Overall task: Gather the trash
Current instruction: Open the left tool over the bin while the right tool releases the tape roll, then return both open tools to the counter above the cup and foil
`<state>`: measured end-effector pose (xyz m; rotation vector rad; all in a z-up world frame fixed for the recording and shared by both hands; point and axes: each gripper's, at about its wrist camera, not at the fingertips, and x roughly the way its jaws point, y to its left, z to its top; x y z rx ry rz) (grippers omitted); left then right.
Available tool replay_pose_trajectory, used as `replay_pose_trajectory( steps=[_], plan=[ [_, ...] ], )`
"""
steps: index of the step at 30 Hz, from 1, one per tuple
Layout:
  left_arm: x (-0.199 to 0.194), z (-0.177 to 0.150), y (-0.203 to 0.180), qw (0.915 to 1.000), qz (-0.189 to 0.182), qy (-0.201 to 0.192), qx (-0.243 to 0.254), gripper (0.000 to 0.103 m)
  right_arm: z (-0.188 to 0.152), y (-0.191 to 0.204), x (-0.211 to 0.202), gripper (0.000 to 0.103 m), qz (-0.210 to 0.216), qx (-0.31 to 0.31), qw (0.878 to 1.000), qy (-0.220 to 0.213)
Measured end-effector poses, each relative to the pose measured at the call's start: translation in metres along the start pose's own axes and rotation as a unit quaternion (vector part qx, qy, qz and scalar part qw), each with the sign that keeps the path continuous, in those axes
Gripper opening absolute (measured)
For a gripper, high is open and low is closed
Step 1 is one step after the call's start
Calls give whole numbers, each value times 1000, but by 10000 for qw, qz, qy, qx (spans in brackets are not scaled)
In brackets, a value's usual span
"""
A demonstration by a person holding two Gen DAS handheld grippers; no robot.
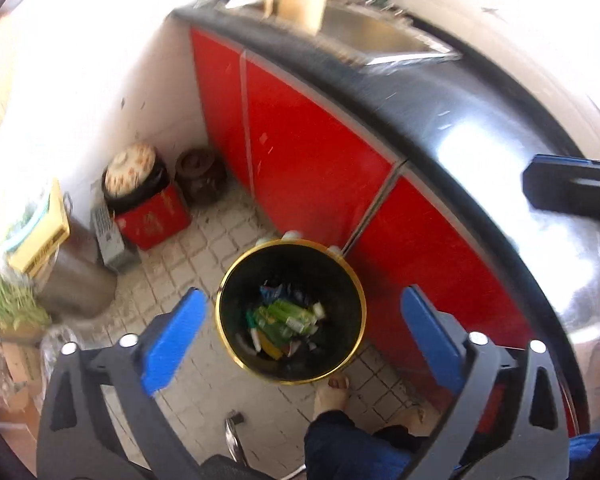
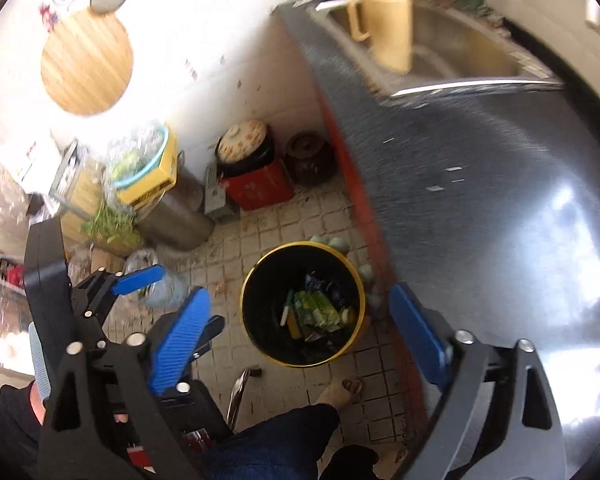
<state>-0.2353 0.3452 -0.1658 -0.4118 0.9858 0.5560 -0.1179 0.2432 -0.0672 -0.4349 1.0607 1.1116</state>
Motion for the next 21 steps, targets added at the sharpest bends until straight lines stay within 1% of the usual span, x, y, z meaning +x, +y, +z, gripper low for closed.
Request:
replay_pose_trajectory(
  steps=[1, 2, 5, 6, 8, 9, 10, 11, 12, 13, 14, 15, 16, 17, 18, 19, 21],
  plan=[
    [-6, 5, -12, 9998, -62, -53, 158, 96, -3, -8, -11, 91, -74, 63, 9999, -80],
    [-11, 9, -22, 9994, -129, -101, 292, 96, -9, -24, -31, 91, -280, 201, 9992, -194],
    [-22, 22, -72, 9945, -506, -247, 887, 96, -29, -68, -78, 91, -787, 628, 9939, -451],
    [-26, 27, -95, 9904, -707, -303, 1151, 96, -39, -84, -93, 91, -940, 814, 9908, -525],
    [-29, 35, -133, 9815, -1035, -356, 1572, 96, -65, -122, -131, 91, -1336, 1314, 9797, -719],
    [-31, 38, -156, 9738, -1293, -375, 1832, 96, -76, -134, -143, 91, -1464, 1492, 9748, -777],
    [-32, 39, -179, 9656, -1497, -385, 2091, 96, -93, -154, -162, 91, -1717, 1775, 9652, -862],
    [-35, 40, -206, 9544, -1701, -422, 2416, 96, -107, -167, -177, 91, -1876, 1978, 9575, -937],
    [-36, 40, -225, 9460, -1829, -443, 2638, 96, -121, -182, -191, 91, -2032, 2186, 9492, -998],
    [-39, 39, -247, 9358, -1973, -471, 2883, 96, -135, -195, -204, 91, -2193, 2392, 9401, -1047],
    [-42, 37, -272, 9232, -2152, -505, 3145, 96, -155, -209, -220, 91, -2369, 2667, 9276, -1109],
    [-45, 35, -288, 9147, -2274, -514, 3302, 96, -169, -220, -231, 91, -2479, 2861, 9183, -1158],
    [-48, 33, -308, 9041, -2414, -515, 3487, 96, -184, -229, -243, 91, -2594, 3041, 9088, -1199],
    [-50, 32, -322, 8973, -2503, -508, 3601, 96, -202, -239, -256, 91, -2785, 3224, 8965, -1217],
    [-53, 28, -341, 8879, -2616, -499, 3750, 96, -214, -248, -264, 91, -2886, 3336, 8890, -1228],
    [-55, 26, -353, 8813, -2691, -504, 3853, 96, -231, -256, -275, 91, -2967, 3518, 8788, -1264],
    [-58, 19, -380, 8690, -2790, -525, 4054, 96, -257, -265, -289, 91, -3021, 3762, 8652, -1366]
  ],
)
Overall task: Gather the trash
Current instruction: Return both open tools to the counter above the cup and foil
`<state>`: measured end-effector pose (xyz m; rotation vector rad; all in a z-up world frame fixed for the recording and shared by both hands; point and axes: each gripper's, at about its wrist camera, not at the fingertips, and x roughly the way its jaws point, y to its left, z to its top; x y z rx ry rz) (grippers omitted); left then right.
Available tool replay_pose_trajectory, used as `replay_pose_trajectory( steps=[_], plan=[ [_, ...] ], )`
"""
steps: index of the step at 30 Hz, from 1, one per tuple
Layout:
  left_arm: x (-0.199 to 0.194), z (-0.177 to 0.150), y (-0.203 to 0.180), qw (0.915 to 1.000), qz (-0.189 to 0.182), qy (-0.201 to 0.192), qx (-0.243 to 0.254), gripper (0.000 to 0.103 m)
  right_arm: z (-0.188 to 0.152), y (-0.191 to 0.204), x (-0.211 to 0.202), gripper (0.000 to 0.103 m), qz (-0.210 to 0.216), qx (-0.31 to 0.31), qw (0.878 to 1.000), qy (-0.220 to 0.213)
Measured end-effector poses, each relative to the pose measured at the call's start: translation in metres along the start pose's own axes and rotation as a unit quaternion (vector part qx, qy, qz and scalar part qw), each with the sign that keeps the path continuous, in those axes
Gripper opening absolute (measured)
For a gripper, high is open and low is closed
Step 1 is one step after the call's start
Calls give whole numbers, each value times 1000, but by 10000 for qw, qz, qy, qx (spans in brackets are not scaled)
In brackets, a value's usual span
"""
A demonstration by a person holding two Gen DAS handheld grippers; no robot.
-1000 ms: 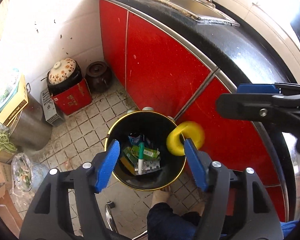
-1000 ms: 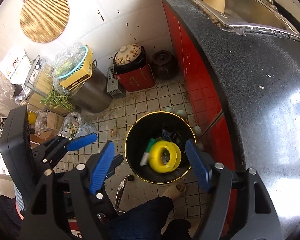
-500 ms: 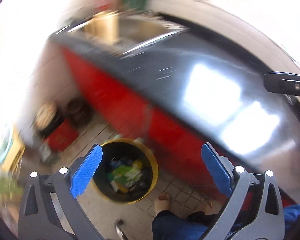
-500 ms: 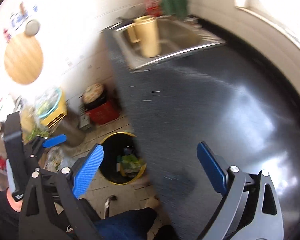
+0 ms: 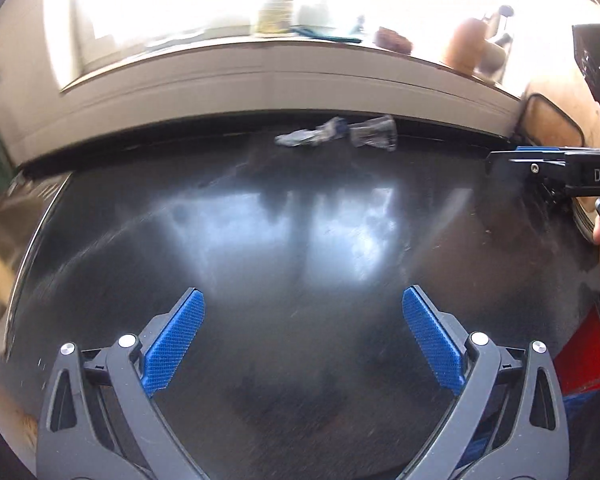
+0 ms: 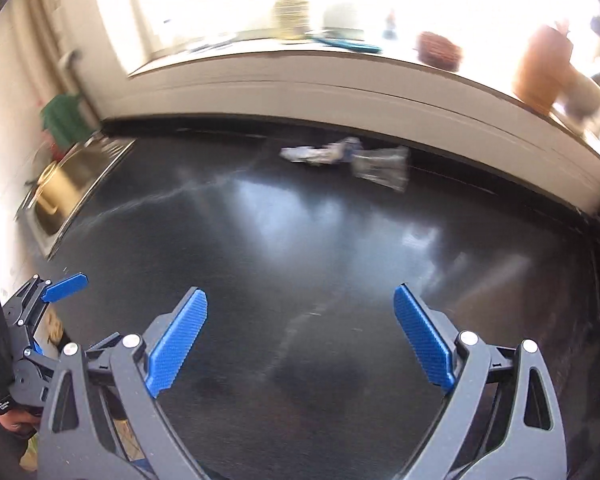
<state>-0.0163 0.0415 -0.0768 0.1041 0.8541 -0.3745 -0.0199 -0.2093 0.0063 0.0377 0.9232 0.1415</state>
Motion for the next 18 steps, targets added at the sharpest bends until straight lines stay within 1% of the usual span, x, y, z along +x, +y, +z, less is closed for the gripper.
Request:
replay_pose_trajectory(
  steps=[4, 9, 14, 18],
  plan=[
    [19, 19, -30, 9995, -133, 43, 275, 96, -11, -37, -10, 91, -99, 329, 9994, -93],
    [39, 39, -40, 9986, -160, 147, 482, 96, -7, -54, -4, 91, 40, 507, 9986, -123],
    [59, 62, -39, 9977, -132, 178, 633, 96, 12, -65, 18, 91, 345, 540, 9979, -19],
    [89, 89, -34, 9965, -74, 168, 820, 96, 35, -74, 50, 91, 505, 443, 9977, 87]
  ],
)
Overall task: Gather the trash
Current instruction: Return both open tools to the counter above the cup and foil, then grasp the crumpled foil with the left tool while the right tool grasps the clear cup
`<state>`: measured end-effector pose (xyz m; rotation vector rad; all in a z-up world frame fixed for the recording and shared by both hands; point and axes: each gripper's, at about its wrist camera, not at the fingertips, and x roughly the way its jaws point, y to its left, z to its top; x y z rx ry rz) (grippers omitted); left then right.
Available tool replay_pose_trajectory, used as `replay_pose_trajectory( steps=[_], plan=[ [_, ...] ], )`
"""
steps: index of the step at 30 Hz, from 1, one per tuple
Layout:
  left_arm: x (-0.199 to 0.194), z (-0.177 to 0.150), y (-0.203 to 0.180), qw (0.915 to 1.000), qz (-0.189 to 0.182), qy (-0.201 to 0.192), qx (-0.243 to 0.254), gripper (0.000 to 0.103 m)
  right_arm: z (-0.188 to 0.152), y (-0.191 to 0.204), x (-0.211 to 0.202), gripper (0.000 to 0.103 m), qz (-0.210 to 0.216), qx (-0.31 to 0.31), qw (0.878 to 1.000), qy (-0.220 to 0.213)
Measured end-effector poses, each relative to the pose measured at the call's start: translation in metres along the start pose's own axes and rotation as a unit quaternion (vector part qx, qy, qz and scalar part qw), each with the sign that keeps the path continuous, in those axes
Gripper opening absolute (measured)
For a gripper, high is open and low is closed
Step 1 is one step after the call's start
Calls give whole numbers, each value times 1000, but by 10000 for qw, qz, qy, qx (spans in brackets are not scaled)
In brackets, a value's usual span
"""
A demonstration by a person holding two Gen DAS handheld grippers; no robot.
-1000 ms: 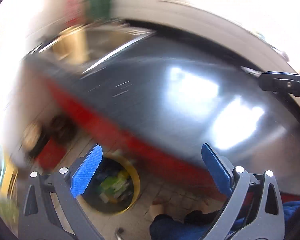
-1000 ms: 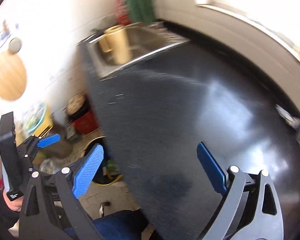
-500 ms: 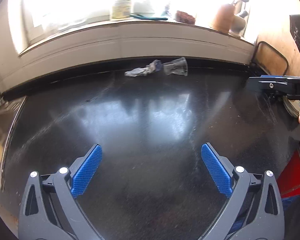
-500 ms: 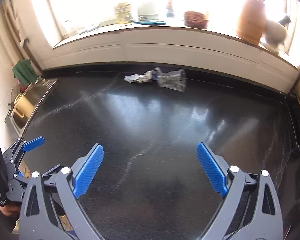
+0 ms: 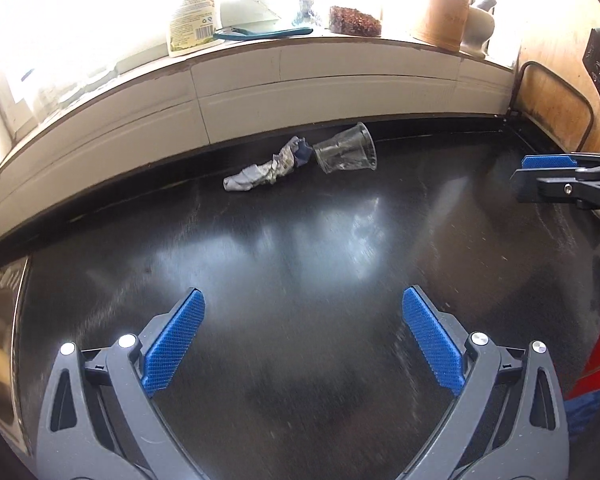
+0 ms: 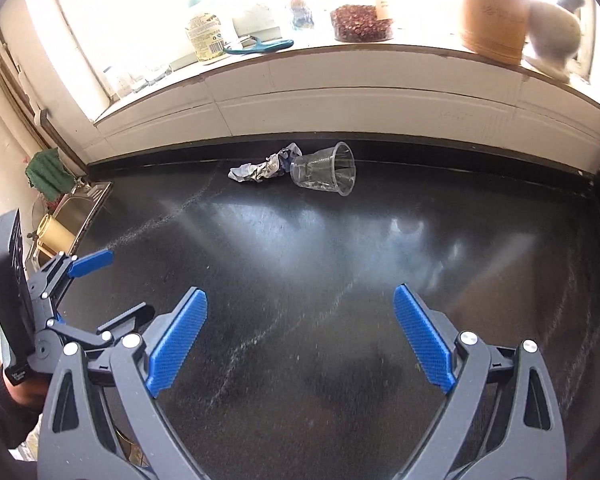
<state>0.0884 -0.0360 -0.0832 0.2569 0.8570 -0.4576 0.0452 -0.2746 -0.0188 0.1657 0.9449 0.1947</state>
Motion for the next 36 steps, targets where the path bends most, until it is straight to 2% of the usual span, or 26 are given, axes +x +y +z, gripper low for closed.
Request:
replay_pose_trajectory(
  steps=[5, 10, 15, 20, 21, 22, 23, 24, 25, 26, 27, 28, 30, 36],
  plan=[
    [46, 35, 19, 9998, -41, -59, 175, 96, 36, -13, 50, 91, 43, -75, 9999, 140],
    [112, 75, 36, 9992, 35, 54, 399, 96, 71, -27, 107, 90, 193, 67, 9993, 316],
    [165, 99, 47, 9978, -102, 132, 646, 96, 93, -39, 161, 73, 214, 152, 9982, 538],
    [196, 109, 48, 9943, -322, 188, 996, 94, 100, -39, 184, 56, 195, -18, 9978, 628],
    [200, 110, 47, 9932, -401, 205, 1070, 92, 100, -38, 185, 47, 208, -47, 9977, 639],
    [204, 110, 46, 9920, -456, 221, 1158, 84, 100, -37, 186, 37, 214, -70, 9977, 645],
    [207, 109, 45, 9906, -500, 257, 1244, 77, 99, -36, 186, 32, 248, -96, 9975, 659],
    [207, 108, 45, 9901, -566, 245, 1257, 75, 99, -35, 185, 25, 250, -115, 9974, 664],
    [207, 108, 46, 9906, -612, 244, 1199, 65, 98, -34, 183, 18, 258, -125, 9975, 652],
    [206, 109, 46, 9905, -732, 254, 1134, 51, 97, -34, 178, 15, 283, -127, 9975, 630],
    [203, 108, 45, 9912, -668, 273, 1110, 49, 96, -32, 175, 12, 281, -132, 9977, 608],
    [200, 106, 43, 9911, -671, 295, 1111, 37, 96, -31, 170, 9, 283, -141, 9978, 580],
    [190, 103, 40, 9924, -673, 332, 974, 32, 94, -26, 155, 7, 237, -202, 9984, 481],
    [129, 86, 25, 9968, -623, 175, 468, 32, 80, -3, 105, 6, 140, -399, 9989, 220]
  ],
)
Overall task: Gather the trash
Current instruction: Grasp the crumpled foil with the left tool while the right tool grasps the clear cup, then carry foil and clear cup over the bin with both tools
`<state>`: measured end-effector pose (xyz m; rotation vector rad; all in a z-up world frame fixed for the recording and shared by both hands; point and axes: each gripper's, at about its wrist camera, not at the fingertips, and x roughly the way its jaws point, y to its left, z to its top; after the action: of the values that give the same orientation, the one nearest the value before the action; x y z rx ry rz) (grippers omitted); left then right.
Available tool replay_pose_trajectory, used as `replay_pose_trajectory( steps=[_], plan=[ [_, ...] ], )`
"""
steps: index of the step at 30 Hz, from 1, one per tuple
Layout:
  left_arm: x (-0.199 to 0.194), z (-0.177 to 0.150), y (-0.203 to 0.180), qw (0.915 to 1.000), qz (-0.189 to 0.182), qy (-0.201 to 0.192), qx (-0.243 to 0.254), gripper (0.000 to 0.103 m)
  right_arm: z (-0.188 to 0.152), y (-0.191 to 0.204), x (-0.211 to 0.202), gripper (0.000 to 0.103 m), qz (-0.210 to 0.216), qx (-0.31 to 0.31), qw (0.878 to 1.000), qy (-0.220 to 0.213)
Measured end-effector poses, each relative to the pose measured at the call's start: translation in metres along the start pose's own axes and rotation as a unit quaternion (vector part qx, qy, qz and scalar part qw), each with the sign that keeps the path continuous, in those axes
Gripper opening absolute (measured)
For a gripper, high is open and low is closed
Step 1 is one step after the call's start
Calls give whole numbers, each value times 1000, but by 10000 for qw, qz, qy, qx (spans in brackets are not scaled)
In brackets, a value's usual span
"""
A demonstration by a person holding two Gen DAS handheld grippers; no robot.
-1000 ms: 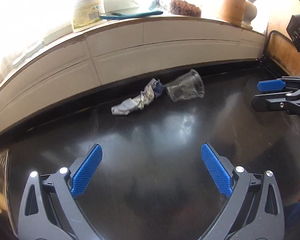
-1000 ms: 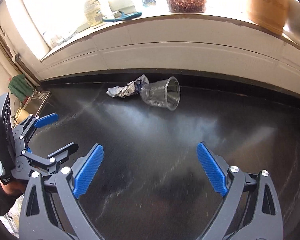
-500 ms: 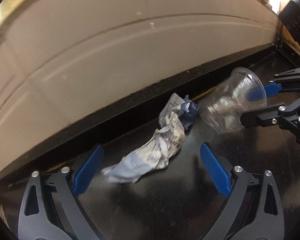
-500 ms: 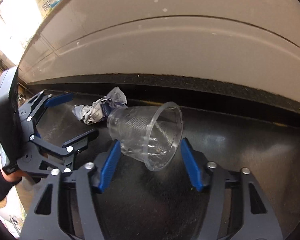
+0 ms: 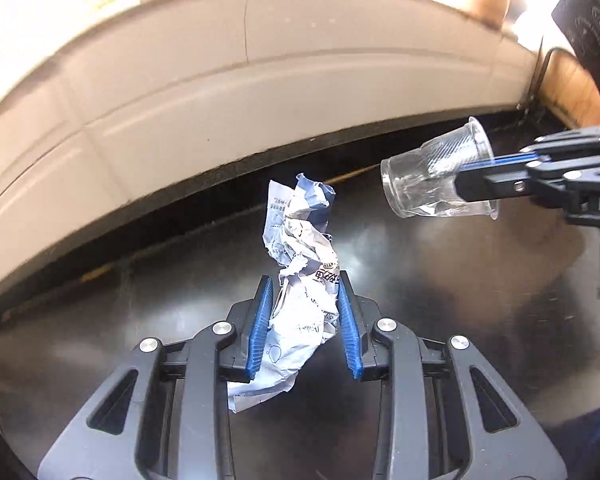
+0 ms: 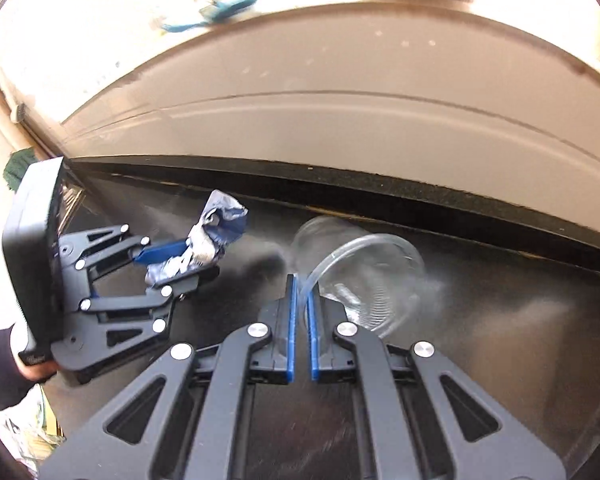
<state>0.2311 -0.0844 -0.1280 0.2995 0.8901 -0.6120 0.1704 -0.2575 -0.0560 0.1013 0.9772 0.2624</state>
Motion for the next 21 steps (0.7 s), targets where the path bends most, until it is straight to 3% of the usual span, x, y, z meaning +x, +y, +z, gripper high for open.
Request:
replay_pose_trajectory(
  steps=[10, 17, 21],
  plan=[
    [-100, -66, -50, 9950, 433, 36, -896, 32, -72, 47, -69, 6, 81, -343, 9993, -126],
    [-139, -117, -77, 9915, 648, 29, -1125, 32, -113, 68, -82, 6, 177, -515, 9985, -23],
    [-160, -143, -70, 9878, 763, 31, -1359, 32, -130, 79, -91, 6, 249, -637, 9977, 38]
  ],
)
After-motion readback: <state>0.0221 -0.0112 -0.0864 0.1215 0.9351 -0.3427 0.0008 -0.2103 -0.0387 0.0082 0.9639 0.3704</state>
